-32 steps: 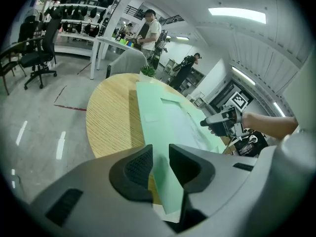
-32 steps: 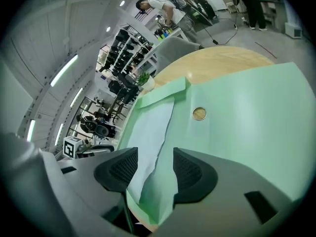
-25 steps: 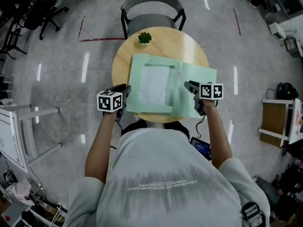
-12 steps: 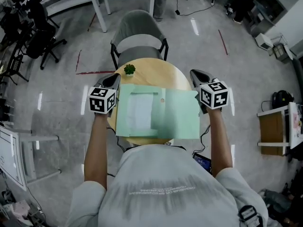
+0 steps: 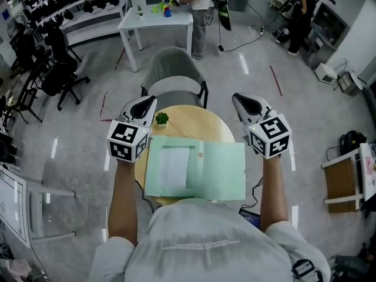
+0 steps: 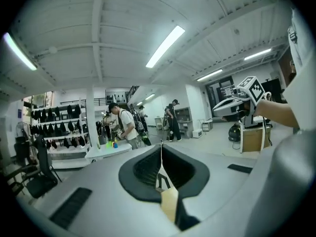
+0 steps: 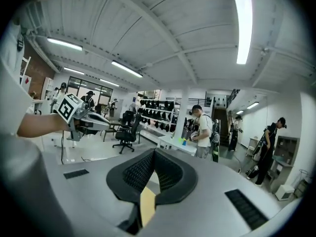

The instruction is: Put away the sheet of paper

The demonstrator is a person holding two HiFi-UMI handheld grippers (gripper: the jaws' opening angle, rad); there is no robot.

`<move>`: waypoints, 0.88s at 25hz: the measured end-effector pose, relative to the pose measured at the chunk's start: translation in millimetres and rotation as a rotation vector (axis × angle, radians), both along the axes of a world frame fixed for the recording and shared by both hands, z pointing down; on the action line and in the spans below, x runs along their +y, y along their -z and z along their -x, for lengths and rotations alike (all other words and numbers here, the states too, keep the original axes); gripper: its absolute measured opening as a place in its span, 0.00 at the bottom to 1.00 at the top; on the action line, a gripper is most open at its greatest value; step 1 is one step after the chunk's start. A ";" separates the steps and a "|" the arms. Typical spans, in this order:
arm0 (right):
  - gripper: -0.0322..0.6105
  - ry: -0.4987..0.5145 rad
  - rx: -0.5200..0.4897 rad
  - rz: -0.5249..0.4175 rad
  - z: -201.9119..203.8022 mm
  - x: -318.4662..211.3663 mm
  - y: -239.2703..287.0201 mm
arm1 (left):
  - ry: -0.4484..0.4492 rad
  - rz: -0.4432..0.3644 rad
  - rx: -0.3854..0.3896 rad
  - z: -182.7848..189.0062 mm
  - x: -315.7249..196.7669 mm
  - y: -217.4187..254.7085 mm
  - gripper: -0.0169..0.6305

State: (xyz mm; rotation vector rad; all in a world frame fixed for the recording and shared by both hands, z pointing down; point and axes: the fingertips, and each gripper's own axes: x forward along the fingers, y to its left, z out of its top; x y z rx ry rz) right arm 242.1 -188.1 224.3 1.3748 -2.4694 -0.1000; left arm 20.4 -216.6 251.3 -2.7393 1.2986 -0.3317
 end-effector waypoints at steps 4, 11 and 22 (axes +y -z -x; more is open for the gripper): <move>0.09 0.025 0.010 -0.027 11.2 -0.5 17.1 | -0.027 -0.072 0.001 -8.1 6.6 31.9 0.06; 0.09 0.053 0.064 -0.074 28.2 -2.4 29.8 | -0.057 -0.124 -0.010 -17.4 15.2 55.1 0.06; 0.09 0.095 0.078 -0.066 41.9 1.2 26.2 | -0.069 -0.158 0.009 -24.5 26.4 66.2 0.06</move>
